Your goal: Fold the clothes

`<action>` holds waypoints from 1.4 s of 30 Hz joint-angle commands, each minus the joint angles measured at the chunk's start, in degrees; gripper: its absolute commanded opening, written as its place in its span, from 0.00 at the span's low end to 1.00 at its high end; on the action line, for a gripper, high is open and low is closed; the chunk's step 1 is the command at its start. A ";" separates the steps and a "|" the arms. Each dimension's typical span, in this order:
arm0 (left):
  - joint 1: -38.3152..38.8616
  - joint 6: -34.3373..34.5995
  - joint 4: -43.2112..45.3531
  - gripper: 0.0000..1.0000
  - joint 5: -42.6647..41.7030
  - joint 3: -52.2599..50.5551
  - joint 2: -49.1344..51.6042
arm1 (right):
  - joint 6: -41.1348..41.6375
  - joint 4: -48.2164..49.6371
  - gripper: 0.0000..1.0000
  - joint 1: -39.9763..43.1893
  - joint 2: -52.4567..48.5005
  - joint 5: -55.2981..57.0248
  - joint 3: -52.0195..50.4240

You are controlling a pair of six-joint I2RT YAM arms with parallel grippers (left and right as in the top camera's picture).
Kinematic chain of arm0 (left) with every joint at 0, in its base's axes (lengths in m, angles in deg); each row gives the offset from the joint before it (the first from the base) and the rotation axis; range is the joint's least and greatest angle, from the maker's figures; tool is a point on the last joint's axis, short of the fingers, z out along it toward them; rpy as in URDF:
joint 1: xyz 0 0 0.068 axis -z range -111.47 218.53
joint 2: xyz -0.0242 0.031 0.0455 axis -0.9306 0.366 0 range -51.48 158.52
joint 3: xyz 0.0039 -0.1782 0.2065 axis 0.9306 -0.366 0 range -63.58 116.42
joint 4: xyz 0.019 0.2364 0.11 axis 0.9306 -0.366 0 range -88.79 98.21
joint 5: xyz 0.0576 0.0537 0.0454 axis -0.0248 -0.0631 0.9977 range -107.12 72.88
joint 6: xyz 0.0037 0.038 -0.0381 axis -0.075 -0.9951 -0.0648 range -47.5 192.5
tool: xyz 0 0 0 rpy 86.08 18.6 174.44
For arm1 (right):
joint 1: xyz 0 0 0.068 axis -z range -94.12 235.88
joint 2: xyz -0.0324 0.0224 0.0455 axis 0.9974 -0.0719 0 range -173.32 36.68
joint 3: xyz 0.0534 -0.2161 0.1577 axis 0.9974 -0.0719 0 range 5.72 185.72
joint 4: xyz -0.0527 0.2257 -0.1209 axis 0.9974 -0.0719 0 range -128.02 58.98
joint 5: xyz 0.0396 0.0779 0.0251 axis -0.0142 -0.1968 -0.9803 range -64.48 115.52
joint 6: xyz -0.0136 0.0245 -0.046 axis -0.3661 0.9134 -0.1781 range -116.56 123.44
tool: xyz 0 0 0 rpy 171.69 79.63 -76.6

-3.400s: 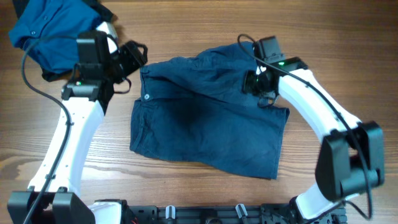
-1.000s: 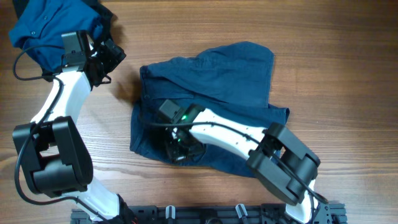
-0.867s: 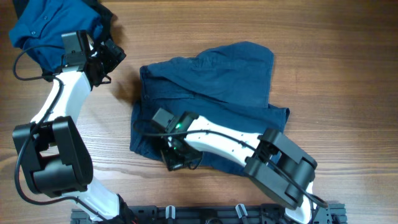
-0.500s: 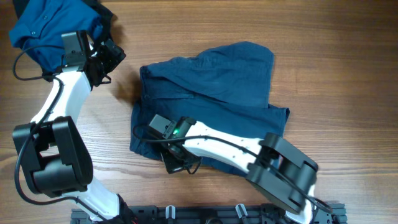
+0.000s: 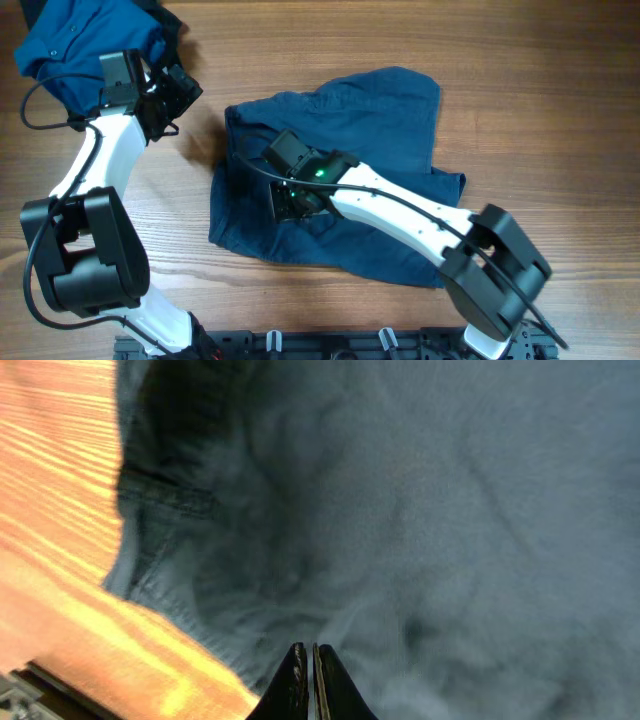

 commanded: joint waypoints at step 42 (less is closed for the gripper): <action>-0.26 0.31 -1.42 1.00 0.72 0.59 0.07 | -1.33 -19.98 0.04 -14.19 -10.73 -12.55 0.09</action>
